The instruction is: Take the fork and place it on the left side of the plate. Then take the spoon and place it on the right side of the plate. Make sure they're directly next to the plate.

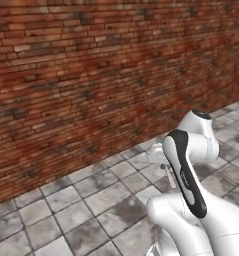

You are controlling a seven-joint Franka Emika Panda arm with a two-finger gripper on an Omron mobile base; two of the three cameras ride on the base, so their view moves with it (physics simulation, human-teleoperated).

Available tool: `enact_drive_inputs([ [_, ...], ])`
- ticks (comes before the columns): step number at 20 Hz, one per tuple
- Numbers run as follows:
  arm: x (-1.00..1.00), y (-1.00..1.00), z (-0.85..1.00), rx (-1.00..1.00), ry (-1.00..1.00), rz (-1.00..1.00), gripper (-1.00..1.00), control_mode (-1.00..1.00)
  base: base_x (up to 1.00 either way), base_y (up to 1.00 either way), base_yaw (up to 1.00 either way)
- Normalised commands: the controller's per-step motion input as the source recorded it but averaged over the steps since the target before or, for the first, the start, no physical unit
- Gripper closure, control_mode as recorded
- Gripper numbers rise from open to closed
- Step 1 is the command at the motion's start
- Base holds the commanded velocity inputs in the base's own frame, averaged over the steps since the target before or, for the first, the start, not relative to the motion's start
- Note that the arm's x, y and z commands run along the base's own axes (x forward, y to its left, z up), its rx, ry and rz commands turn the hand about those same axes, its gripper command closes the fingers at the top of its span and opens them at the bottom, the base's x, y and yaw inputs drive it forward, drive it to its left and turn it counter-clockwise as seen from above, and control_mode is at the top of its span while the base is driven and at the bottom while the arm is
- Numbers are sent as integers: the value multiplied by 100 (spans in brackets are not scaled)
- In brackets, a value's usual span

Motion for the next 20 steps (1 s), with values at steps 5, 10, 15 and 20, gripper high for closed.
enact_drive_inputs([
  [5, 0, 0, 0, 0, 0, 0, 100, 100, 58, 0, -52],
  [10, 0, 0, 0, 0, 0, 0, 100, 100, 37, 0, -52],
  [15, 0, 0, 0, 0, 0, 0, 100, 100, 26, 0, -52],
  [20, 0, 0, 0, 0, 0, 0, 100, 100, 28, 0, -49],
])
